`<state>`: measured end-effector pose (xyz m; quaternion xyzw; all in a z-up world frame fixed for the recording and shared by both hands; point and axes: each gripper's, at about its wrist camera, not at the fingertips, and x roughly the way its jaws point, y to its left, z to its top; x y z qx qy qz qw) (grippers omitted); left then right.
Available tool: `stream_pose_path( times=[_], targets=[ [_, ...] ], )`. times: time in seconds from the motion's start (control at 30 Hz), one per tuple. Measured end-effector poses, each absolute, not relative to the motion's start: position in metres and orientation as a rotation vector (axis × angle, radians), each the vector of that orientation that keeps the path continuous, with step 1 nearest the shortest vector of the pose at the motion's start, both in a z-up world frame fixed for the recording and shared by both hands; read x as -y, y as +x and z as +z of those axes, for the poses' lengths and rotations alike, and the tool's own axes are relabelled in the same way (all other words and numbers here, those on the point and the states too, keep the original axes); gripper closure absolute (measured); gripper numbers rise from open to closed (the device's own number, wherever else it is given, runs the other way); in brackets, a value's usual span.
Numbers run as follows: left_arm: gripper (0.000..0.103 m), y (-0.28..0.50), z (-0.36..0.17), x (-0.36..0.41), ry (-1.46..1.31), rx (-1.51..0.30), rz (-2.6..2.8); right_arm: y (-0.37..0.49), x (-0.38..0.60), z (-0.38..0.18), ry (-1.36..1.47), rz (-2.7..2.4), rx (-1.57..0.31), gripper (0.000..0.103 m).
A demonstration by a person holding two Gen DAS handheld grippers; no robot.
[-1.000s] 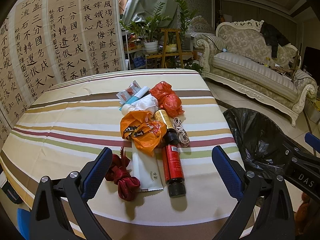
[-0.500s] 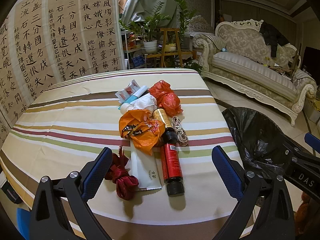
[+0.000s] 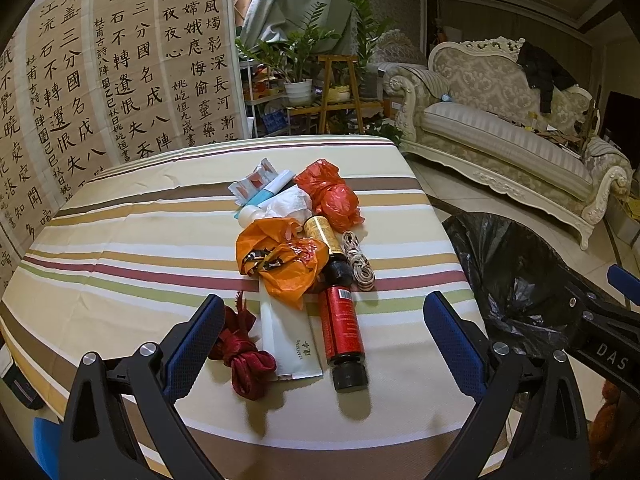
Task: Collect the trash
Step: 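Reach the left gripper to the red ribbon bundle and close on it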
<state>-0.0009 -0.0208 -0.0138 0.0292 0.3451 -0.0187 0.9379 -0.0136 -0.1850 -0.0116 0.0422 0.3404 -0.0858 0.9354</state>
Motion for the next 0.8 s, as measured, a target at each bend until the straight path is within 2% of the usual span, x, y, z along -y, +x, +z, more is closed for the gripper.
stream_pose_path(
  times=[0.67,0.73,0.8],
  targets=[
    [0.007,-0.012,-0.013,-0.026,0.005,-0.758,0.007,-0.001,0.160,-0.019,0.069,-0.111,-0.759,0.004],
    [0.007,-0.011,-0.013,-0.034,0.000,-0.767,0.017,0.001,0.156,-0.018,0.064,-0.101,-0.762,0.005],
    [0.007,-0.011,-0.014,-0.040,-0.011,-0.781,0.020,0.003,0.153,-0.019,0.058,-0.092,-0.765,0.011]
  ],
)
